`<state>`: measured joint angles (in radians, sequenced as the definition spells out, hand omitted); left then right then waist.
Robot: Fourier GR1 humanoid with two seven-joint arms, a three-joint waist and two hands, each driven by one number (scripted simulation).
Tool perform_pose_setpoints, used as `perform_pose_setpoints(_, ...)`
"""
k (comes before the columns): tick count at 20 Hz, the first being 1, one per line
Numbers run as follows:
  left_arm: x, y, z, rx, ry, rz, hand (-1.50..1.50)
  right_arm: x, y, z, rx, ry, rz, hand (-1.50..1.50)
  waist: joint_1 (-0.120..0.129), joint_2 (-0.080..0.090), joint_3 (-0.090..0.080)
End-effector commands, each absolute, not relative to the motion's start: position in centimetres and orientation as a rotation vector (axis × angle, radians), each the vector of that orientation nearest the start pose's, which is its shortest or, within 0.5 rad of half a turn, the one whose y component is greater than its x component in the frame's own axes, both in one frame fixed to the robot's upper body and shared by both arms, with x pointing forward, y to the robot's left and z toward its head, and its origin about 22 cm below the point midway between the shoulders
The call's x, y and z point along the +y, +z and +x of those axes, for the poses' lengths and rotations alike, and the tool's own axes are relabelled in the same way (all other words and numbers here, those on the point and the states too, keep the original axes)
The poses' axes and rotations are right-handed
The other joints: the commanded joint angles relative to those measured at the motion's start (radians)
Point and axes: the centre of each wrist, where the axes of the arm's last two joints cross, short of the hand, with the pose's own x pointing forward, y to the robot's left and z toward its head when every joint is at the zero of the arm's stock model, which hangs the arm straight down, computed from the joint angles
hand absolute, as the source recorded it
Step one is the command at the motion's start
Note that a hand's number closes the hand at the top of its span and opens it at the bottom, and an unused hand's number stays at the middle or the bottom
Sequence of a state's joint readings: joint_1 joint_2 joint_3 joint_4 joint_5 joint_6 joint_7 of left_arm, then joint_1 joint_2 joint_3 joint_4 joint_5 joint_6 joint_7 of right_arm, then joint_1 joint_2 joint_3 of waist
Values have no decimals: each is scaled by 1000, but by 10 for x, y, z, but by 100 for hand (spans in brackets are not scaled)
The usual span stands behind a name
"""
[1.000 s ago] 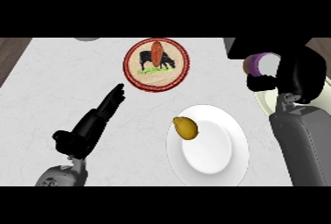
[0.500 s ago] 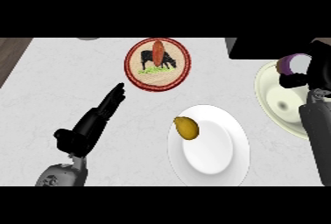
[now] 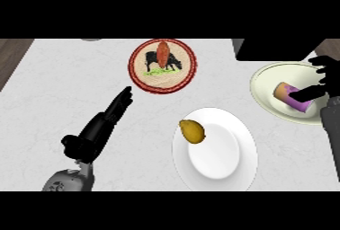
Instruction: Pick the can from the plate and place it in the bowl
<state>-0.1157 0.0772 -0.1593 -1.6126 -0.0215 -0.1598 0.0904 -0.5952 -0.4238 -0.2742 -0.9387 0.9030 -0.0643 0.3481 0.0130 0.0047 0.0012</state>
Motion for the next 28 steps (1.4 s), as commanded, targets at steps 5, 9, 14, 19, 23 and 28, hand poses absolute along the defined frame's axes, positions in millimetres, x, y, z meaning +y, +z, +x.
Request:
perform_pose_setpoints(5, 182, 43, 260, -1609, -380, -186, 0, -404, 112, 382, -1193, 311, -1189, -150, 3, -1, 0)
perform_pose_setpoints(9, 217, 35, 264, -1605, -389, -154, 0, -412, 109, 368, -1286, 56, -1218, -150, -10, -4, 0)
perform_pose_setpoints(14, 209, 22, 265, -1589, -372, -160, 0, -439, 125, 348, -1290, -154, -1165, -150, -27, -7, -2)
perform_pose_setpoints(19, 201, 35, 262, -1583, -368, -152, 0, -497, 115, 288, -1303, -282, -1181, -150, -34, -9, -1)
perform_pose_setpoints(23, 204, 32, 254, -1580, -359, -142, 0, -528, 108, 231, -1297, -318, -1208, -150, -37, -10, -1)
perform_pose_setpoints(28, 202, 28, 263, -1599, -368, -130, 0, -565, 101, 165, -1349, -377, -1189, -150, -37, -7, -1)
